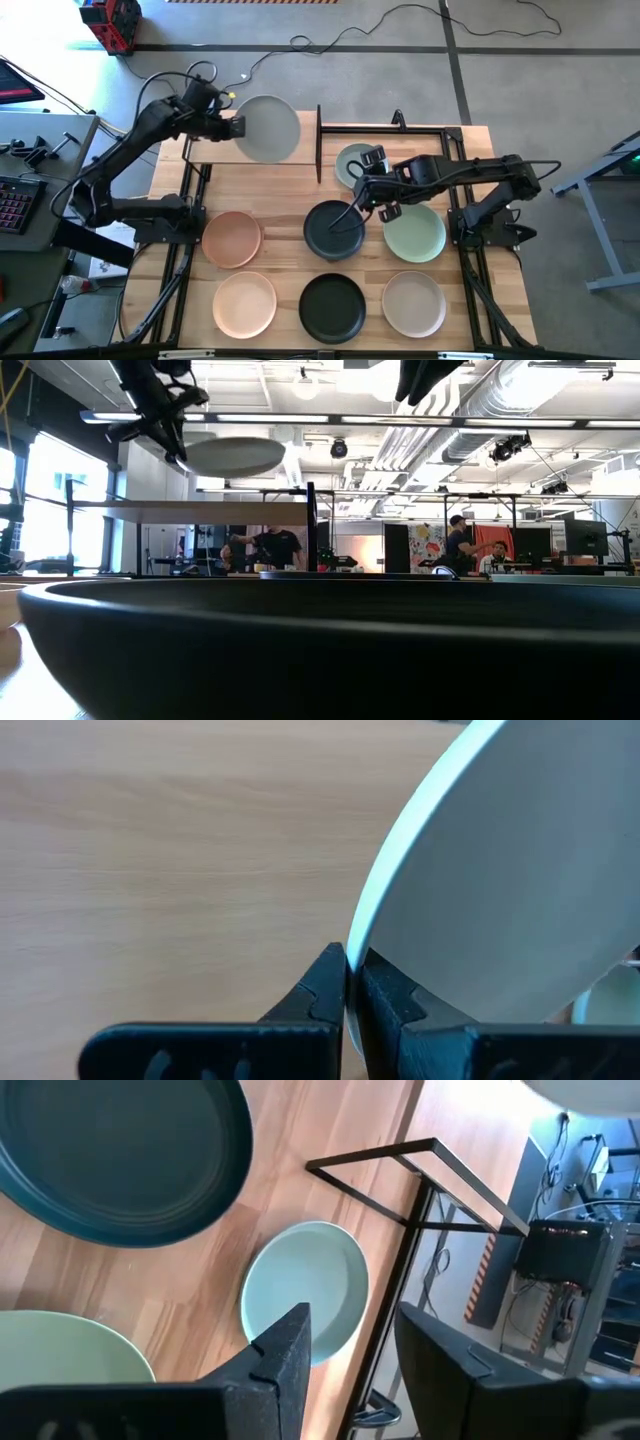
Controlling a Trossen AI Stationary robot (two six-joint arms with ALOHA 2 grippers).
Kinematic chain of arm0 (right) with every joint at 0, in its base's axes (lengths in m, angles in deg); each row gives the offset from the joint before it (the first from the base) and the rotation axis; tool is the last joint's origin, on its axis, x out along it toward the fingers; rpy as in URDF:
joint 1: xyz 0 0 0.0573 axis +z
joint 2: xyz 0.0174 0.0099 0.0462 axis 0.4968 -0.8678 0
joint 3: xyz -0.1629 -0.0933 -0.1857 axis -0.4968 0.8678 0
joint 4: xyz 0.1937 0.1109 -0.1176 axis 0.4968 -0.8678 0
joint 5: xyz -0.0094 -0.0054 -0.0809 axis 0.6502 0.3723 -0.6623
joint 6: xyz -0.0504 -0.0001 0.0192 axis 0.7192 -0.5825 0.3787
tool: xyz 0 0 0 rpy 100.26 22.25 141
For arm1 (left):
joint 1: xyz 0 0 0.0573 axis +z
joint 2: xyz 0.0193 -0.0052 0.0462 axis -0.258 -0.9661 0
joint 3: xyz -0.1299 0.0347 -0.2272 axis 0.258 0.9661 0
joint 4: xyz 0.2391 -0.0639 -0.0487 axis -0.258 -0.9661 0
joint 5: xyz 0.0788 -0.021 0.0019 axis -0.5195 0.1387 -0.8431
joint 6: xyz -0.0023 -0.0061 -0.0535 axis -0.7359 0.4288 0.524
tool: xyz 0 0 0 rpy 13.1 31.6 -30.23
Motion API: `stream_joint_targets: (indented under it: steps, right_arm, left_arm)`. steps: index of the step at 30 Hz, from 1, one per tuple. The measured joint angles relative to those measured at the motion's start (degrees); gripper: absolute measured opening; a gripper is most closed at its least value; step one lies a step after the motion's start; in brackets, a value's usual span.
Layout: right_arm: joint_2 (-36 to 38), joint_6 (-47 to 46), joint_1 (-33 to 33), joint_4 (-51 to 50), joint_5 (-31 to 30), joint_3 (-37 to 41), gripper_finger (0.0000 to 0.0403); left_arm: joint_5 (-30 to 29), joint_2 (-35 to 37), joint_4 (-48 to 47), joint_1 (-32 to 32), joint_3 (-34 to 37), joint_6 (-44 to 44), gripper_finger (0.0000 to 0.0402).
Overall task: Place and stack plates onto a shelf
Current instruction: Put the white plate on the shelf
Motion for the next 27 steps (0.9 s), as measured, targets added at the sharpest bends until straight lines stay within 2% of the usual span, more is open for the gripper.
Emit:
stream_joint_targets:
  steps: [9,17,27]
  right_arm:
    - [0.0,-1.92,0.0,0.0,0.26,0.0,0.0129]
    - [0.0,-3.58,0.0,-0.02,0.95,0.0,0.0129]
    - [0.0,-3.89,0.0,0.0,0.96,0.0,0.0129]
  left_arm:
    - [0.76,-7.05,8.75,-0.04,0.0,1.11,0.0003]
    - [1.37,-11.87,9.95,-0.04,-0.02,0.24,0.0003]
    - [1.36,-13.44,10.14,1.23,-0.07,-0.37,0.0003]
